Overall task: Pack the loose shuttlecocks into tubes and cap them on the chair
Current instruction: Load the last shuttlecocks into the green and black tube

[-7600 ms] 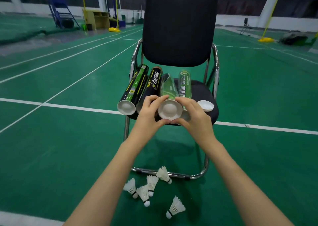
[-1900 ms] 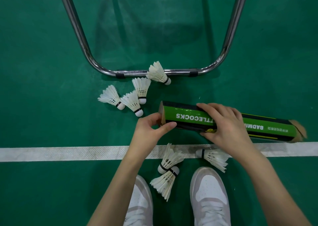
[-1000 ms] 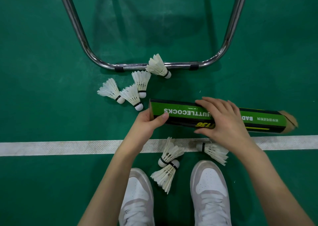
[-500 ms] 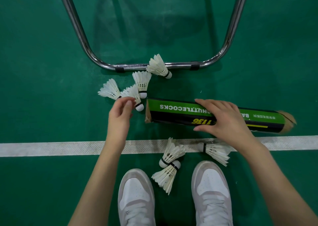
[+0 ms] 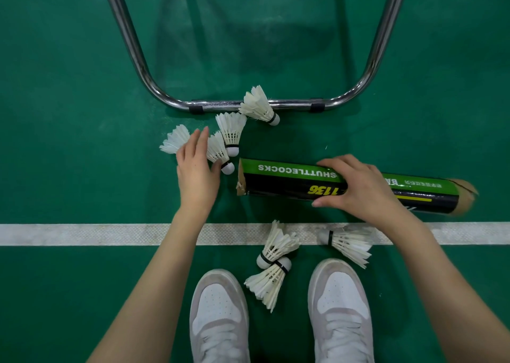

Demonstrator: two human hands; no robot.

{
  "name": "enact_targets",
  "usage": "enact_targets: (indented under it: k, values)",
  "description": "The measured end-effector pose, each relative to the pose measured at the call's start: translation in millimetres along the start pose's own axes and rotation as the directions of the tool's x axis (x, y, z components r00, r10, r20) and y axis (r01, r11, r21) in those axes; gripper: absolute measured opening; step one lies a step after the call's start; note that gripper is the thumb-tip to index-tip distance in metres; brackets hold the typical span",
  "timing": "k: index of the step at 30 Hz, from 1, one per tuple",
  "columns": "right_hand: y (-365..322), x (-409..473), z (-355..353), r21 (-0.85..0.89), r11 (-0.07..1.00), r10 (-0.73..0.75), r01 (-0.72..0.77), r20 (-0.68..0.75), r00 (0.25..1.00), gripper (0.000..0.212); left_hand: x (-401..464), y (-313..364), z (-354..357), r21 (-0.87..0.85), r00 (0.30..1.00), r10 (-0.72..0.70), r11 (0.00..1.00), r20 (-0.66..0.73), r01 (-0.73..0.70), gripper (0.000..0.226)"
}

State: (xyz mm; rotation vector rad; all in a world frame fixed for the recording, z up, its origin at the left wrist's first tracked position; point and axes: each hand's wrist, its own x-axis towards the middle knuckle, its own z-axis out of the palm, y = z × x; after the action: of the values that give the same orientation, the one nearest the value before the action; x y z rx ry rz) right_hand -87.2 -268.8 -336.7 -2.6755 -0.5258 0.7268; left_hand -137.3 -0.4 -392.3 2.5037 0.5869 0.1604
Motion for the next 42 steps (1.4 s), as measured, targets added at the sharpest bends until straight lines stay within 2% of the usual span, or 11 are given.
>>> enact_targets:
  k: [5, 7, 10, 13, 18, 22, 26, 34, 37, 42]
  values:
    - [1, 0, 4, -0.014, 1.0, 0.0, 0.0, 0.005, 1.0, 0.079, -4, 2, -1, -0.016, 0.999, -0.043, 0.999, -0.013, 0.043, 0.051]
    - [1, -1, 4, -0.002, 1.0, 0.0, 0.0, 0.0, 1.0, 0.079, -9, 6, -7, -0.101, 0.99, -0.139, 0.985, -0.012, 0.137, 0.045]
    - [2, -3, 2, 0.015, 1.0, 0.0, 0.0, -0.002, 1.0, 0.079, -19, 9, -19, -0.326, 0.947, -0.321, 0.892, 0.026, 0.312, 0.042]
    - [8, -3, -1, 0.064, 0.998, 0.029, -0.029, 0.007, 1.0, 0.084, -31, 14, -31, -0.542, 0.906, -0.415, 0.743, 0.086, 0.392, 0.036]
    - [20, -5, -2, 0.192, 0.981, 0.046, -0.034, -0.059, 0.997, 0.092, -42, 24, -49, -0.724, 0.889, -0.423, 0.557, 0.175, 0.407, 0.031]
    - [17, -7, -1, 0.215, 0.976, 0.037, -0.028, -0.042, 0.998, 0.093, -46, 35, -49, -0.762, 0.906, -0.341, 0.509, 0.25, 0.401, 0.03]
    - [9, -7, 1, 0.217, 0.976, 0.012, -0.008, -0.017, 1.0, 0.09, -52, 42, -45, -0.746, 0.914, -0.229, 0.529, 0.334, 0.405, 0.028]
    - [2, -7, 0, 0.246, 0.969, 0.006, 0.003, -0.036, 0.999, 0.092, -60, 59, -45, -0.707, 0.92, -0.086, 0.614, 0.382, 0.351, 0.015]
    - [1, -7, 2, 0.251, 0.968, -0.005, 0.014, -0.035, 0.999, 0.092, -60, 60, -42, -0.666, 0.918, -0.085, 0.663, 0.387, 0.342, 0.014]
    - [0, -9, 2, 0.237, 0.971, -0.021, 0.03, -0.038, 0.999, 0.094, -61, 54, -39, -0.646, 0.891, -0.124, 0.646, 0.436, 0.406, 0.005]
